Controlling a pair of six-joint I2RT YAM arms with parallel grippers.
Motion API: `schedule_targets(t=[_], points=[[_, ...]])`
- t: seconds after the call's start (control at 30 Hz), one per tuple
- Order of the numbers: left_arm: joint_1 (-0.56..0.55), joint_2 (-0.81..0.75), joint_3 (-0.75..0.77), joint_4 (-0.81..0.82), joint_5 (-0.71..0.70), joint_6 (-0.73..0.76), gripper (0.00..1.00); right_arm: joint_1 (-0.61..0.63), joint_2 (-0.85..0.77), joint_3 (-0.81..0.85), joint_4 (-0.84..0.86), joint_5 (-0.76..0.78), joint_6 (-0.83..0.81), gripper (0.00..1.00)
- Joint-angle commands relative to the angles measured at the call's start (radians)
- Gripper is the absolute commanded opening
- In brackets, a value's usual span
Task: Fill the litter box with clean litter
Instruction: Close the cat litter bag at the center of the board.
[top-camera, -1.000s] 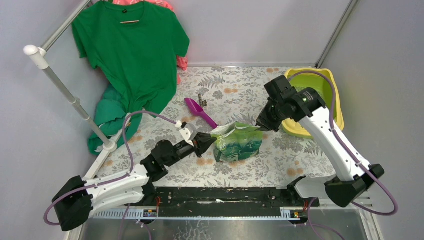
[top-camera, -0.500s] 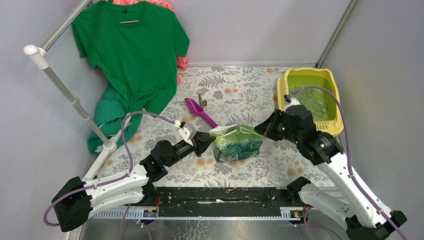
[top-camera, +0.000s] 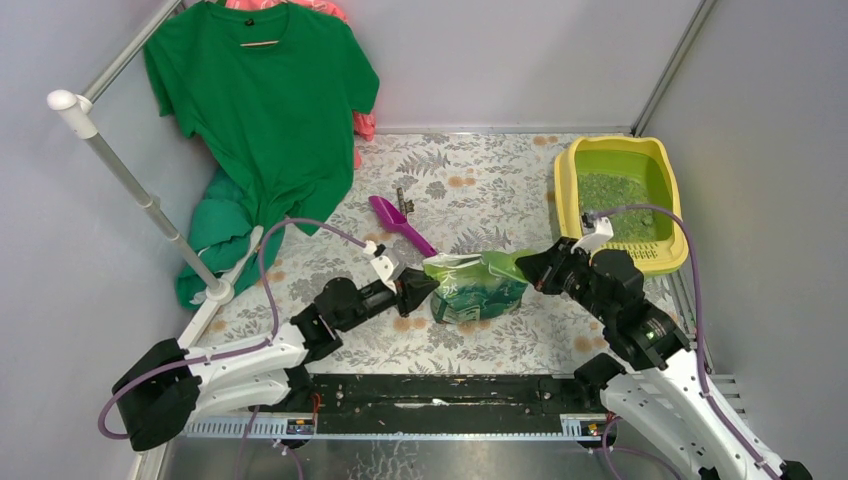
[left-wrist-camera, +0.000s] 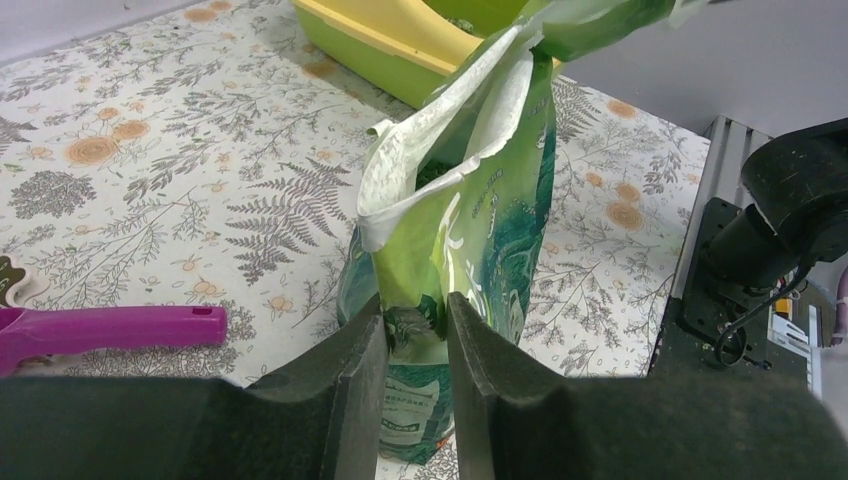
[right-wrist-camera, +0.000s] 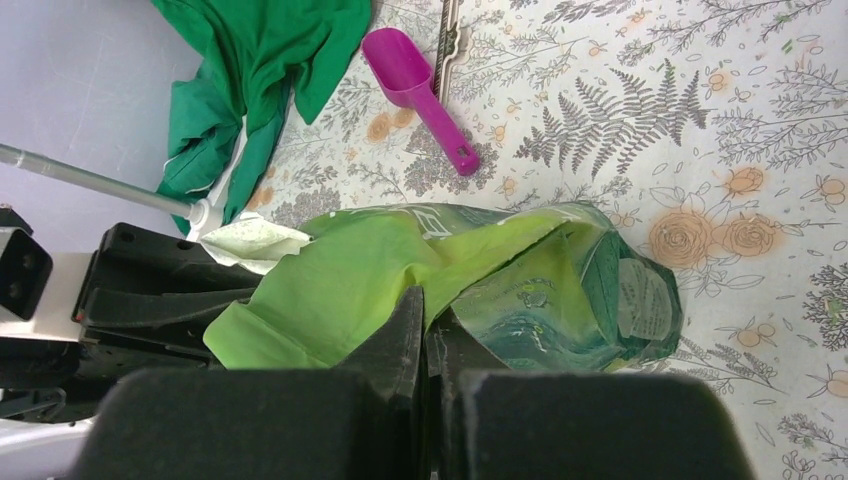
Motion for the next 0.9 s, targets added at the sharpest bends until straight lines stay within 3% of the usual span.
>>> schedule_targets(t=[0.0, 0.3, 0.57, 0.87], points=[[-0.005, 0.007, 0.053, 0.041, -0.005, -0.003, 0.33, -0.006, -0.077, -0.042, 0.125, 0.116, -0.069, 0.0], [-0.005, 0.08, 0.08, 0.06, -0.058, 0.012, 0.21, -0.007, -0.286, -0.238, 0.168, 0.142, -0.064, 0.0], [-0.004, 0.075, 0.061, 0.059, -0.104, 0.026, 0.15, -0.006, -0.364, -0.377, 0.197, 0.193, -0.025, 0.0], [0.005, 0.025, 0.105, -0.085, -0.095, -0.001, 0.22, -0.006, -0.325, -0.44, 0.256, 0.216, -0.031, 0.0]])
